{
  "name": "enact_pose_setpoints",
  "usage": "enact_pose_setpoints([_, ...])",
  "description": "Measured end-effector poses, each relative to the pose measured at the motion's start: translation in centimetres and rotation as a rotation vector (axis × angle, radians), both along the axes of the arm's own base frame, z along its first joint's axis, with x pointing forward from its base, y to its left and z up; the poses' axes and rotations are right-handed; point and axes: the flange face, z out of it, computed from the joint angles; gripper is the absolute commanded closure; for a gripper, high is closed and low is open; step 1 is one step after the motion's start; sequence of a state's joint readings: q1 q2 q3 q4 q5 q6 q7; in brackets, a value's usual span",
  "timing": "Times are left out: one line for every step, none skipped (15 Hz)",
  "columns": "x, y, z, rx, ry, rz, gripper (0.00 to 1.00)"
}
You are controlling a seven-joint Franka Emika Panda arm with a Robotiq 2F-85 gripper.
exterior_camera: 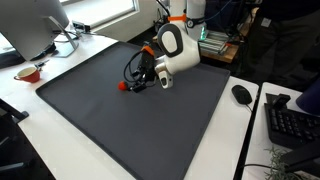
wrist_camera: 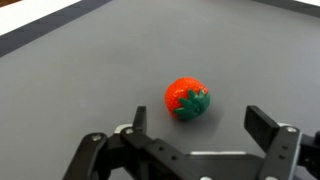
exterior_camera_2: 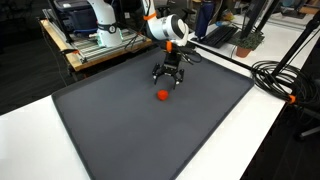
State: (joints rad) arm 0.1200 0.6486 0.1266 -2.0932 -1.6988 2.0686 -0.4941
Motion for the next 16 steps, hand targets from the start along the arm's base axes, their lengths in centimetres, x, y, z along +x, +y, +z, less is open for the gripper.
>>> enact_pose_setpoints([0.0,0.0,0.0,0.000,-0.002,-0.001,0.00])
enact_pose_setpoints([0.1,0.1,0.0,0.004,-0.009,-0.003,0.00])
enact_pose_setpoints([0.1,0.1,0.1,0.008,-0.016,-0.006,0.00])
enact_pose_setpoints([0.2,0.1,0.0,0.013,-0.025,-0.009,0.00])
enact_pose_setpoints([0.3,0.2,0.0,0.016,-0.032,-0.010,0.00])
enact_pose_setpoints([0.3,0.2,-0.2,0.017,-0.039,-0.011,0.00])
enact_pose_setpoints([0.5,0.1,-0.3,0.018,-0.048,-0.014,0.00])
enact_pose_setpoints([0.6,0.0,-0.6,0.017,-0.057,-0.022,0.00])
enact_pose_setpoints([0.7,-0.2,-0.8,0.008,-0.067,-0.030,0.00])
enact_pose_setpoints([0.9,-0.4,-1.0,-0.004,-0.076,-0.040,0.00])
enact_pose_setpoints([1.0,-0.7,-1.2,-0.014,-0.086,-0.050,0.00])
enact_pose_setpoints([1.2,-0.9,-1.4,-0.023,-0.096,-0.059,0.00])
enact_pose_setpoints([1.3,-1.0,-1.6,-0.030,-0.106,-0.067,0.00])
enact_pose_setpoints([1.4,-1.1,-1.9,-0.036,-0.110,-0.072,0.00])
enact_pose_setpoints([1.5,-1.2,-2.0,-0.042,-0.112,-0.074,0.00])
enact_pose_setpoints([1.6,-1.2,-2.2,-0.048,-0.113,-0.075,0.00])
